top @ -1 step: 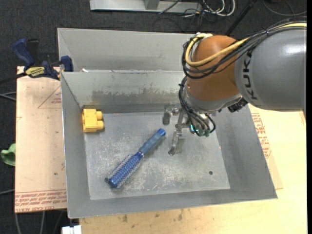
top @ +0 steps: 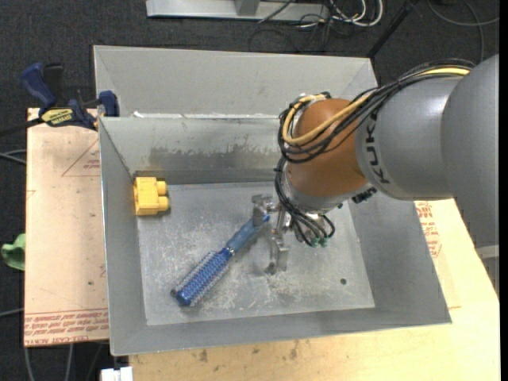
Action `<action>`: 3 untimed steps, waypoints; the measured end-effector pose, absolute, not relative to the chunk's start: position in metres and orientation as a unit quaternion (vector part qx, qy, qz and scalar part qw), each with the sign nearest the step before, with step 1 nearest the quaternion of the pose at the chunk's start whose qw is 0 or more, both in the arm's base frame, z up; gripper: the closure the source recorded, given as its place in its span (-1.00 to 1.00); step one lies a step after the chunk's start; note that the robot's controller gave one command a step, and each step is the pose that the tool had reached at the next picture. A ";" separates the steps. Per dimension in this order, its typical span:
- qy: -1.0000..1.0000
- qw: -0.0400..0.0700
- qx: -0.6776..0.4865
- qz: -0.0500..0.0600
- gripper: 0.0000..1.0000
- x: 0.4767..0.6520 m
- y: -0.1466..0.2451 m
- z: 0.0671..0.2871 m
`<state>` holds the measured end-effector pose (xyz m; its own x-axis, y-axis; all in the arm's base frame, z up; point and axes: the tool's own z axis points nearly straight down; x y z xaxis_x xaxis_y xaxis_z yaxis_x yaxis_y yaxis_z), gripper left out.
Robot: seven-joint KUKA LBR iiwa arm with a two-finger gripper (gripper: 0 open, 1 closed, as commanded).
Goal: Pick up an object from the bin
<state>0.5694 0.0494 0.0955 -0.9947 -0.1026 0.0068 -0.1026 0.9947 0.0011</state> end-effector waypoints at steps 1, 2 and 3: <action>-0.996 -0.005 -0.092 -0.001 -1.00 0.632 0.045 0.177; -0.996 0.002 0.086 -0.001 -1.00 0.589 0.047 0.084; -0.996 0.000 0.086 -0.001 1.00 0.590 0.047 0.086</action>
Offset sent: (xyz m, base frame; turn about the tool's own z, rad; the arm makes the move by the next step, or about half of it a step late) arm 0.0600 -0.0041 0.0791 0.2871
